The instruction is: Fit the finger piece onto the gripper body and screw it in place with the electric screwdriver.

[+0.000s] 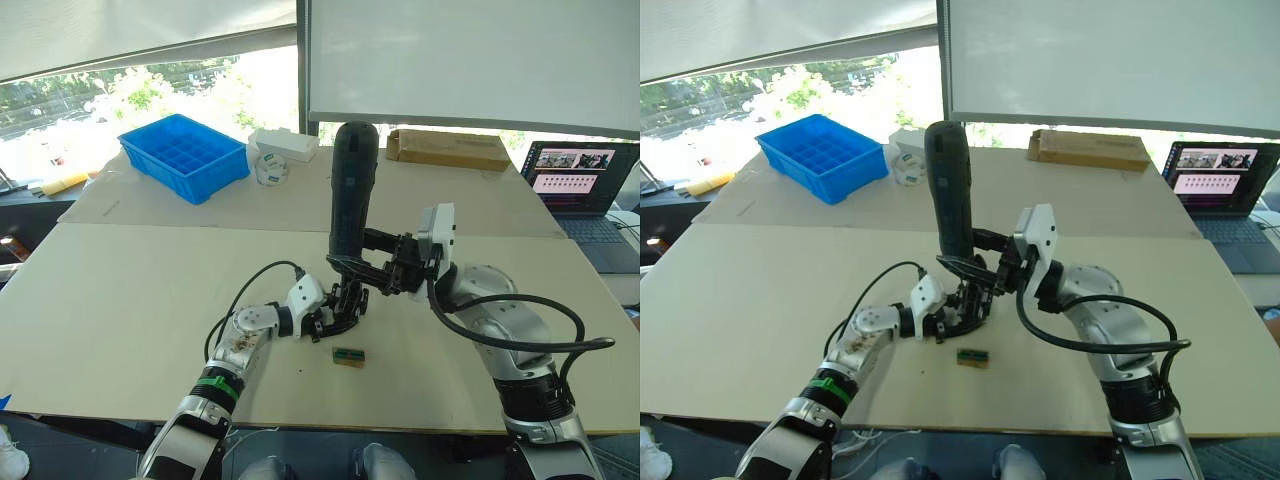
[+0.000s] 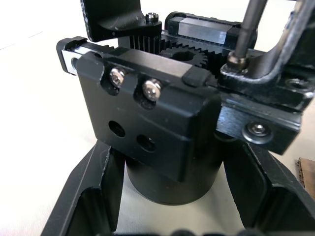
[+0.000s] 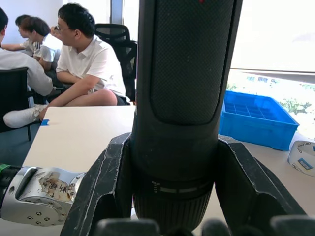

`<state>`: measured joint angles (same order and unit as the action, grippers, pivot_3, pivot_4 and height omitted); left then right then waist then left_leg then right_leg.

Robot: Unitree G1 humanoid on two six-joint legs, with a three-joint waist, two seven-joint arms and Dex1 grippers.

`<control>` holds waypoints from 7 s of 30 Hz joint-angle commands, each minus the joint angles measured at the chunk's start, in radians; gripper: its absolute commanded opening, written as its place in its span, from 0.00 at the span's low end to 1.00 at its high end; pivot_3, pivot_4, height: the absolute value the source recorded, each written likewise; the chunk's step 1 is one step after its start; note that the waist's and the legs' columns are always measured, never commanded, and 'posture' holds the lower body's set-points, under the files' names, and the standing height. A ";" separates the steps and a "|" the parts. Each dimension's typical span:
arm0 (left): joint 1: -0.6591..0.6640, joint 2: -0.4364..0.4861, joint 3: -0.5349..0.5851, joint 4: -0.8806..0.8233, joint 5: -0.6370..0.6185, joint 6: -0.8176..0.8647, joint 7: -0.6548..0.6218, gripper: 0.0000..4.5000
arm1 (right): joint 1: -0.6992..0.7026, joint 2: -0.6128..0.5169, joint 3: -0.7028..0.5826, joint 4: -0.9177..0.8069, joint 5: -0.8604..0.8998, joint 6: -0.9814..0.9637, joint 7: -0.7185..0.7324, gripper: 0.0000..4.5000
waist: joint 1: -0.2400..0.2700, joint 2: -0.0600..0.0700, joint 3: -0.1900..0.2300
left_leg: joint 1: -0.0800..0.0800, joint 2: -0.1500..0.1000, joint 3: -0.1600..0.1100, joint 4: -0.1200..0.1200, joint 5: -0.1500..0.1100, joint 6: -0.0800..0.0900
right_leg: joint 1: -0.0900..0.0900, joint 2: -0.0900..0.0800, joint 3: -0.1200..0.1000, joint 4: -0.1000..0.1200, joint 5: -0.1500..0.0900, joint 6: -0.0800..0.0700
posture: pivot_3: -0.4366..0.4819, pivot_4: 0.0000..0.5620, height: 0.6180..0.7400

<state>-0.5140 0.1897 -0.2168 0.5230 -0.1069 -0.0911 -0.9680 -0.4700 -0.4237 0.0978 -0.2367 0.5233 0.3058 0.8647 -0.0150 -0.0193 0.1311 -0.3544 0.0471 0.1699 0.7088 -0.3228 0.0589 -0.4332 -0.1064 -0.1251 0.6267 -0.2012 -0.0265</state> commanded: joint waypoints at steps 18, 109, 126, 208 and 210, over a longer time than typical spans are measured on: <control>0.025 0.012 -0.020 0.012 0.045 0.035 0.066 0.53 | -0.126 -0.017 -0.187 -0.031 0.263 0.077 0.118 0.43 | 0.005 0.002 0.005 | -0.008 -0.002 0.000 -0.004 0.003 -0.004 | -0.008 -0.001 -0.002 -0.001 0.001 0.000 | 0.48 0.27 1.00; 0.346 0.347 0.045 -0.506 -0.169 0.008 -0.308 1.00 | 0.472 -0.075 -0.222 -0.480 0.181 -0.125 -0.002 0.43 | 0.025 0.007 0.012 | -0.018 -0.003 0.003 -0.006 0.008 -0.011 | -0.021 0.012 0.001 0.000 0.000 -0.001 | 0.48 0.27 1.00; 0.257 0.219 -0.096 -0.459 -0.057 0.060 -0.166 1.00 | 0.421 -0.026 -0.102 -0.396 0.066 -0.208 0.023 0.43 | 0.026 0.006 0.012 | -0.018 -0.003 0.004 -0.001 0.008 -0.010 | -0.021 0.012 0.001 0.002 0.000 0.000 | 0.48 0.27 1.00; 0.245 0.180 -0.166 -0.393 -0.027 0.081 -0.161 1.00 | 0.420 -0.016 -0.059 -0.264 -0.017 -0.250 0.055 0.43 | 0.027 0.006 0.012 | -0.013 -0.003 0.000 0.004 0.007 -0.007 | -0.011 0.011 0.001 0.002 0.000 0.000 | 0.48 0.27 1.00; 0.245 0.180 -0.165 -0.395 -0.028 0.082 -0.161 1.00 | 0.420 -0.016 -0.059 -0.263 -0.019 -0.250 0.053 0.43 | 0.027 0.006 0.012 | -0.013 -0.003 0.000 0.004 0.007 -0.007 | -0.010 0.011 0.001 0.002 0.000 0.000 | 0.48 0.27 1.00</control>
<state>-0.2942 0.3751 -0.3515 0.1178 -0.1457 -0.0176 -1.1253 -0.0396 -0.4409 0.0550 -0.4757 0.4916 0.0919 0.9190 0.0122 -0.0129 0.1431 -0.3672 0.0441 0.1696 0.7132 -0.3160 0.0515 -0.4433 -0.0957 -0.1243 0.6289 -0.2011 -0.0261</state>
